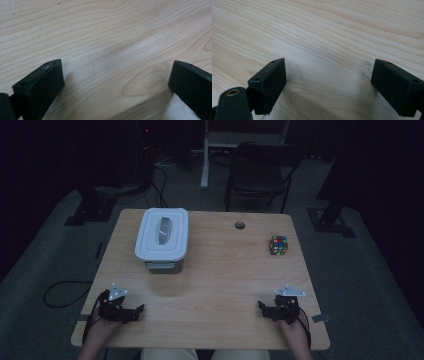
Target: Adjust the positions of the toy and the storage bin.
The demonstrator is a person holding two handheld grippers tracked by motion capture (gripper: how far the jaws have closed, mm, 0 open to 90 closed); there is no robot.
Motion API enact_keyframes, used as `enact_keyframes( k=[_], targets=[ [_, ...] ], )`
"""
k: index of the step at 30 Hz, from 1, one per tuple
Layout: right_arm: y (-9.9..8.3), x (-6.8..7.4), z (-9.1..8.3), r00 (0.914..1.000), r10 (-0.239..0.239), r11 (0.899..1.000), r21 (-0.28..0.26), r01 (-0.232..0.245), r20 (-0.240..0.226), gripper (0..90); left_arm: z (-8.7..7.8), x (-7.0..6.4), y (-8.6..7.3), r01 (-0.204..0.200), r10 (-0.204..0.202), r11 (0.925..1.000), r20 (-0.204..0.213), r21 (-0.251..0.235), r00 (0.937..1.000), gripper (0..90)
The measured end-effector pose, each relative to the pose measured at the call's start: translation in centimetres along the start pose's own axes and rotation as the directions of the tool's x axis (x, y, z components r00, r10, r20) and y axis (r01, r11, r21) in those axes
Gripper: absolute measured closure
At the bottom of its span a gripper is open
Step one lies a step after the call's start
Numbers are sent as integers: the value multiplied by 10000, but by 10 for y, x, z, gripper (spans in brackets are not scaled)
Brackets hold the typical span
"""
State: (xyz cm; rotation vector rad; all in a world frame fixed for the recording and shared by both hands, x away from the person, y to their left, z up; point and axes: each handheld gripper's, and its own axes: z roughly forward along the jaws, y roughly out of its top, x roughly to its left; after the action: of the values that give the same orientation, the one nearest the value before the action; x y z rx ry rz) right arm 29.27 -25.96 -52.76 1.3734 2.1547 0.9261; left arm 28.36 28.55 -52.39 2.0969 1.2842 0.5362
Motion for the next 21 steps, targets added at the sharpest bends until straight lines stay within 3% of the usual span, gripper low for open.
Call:
enact_keyframes(
  k=[7,14,18,21],
  targets=[
    [9,12,9,9999,106,9999,8,-106,114,127,2,1,5,-85,85,9999,5,116,10000,7],
    [24,23,17,9995,-253,9995,-198,258,211,136,4,6,16,-145,146,9998,157,-105,9998,7],
    [44,31,28,9994,-291,9985,-470,283,-163,136,8,14,22,25,-23,9999,160,-121,9999,7],
    [56,37,36,9987,-481,9974,-540,472,-162,136,13,19,24,59,-59,10000,124,-49,9999,7]
  ],
)
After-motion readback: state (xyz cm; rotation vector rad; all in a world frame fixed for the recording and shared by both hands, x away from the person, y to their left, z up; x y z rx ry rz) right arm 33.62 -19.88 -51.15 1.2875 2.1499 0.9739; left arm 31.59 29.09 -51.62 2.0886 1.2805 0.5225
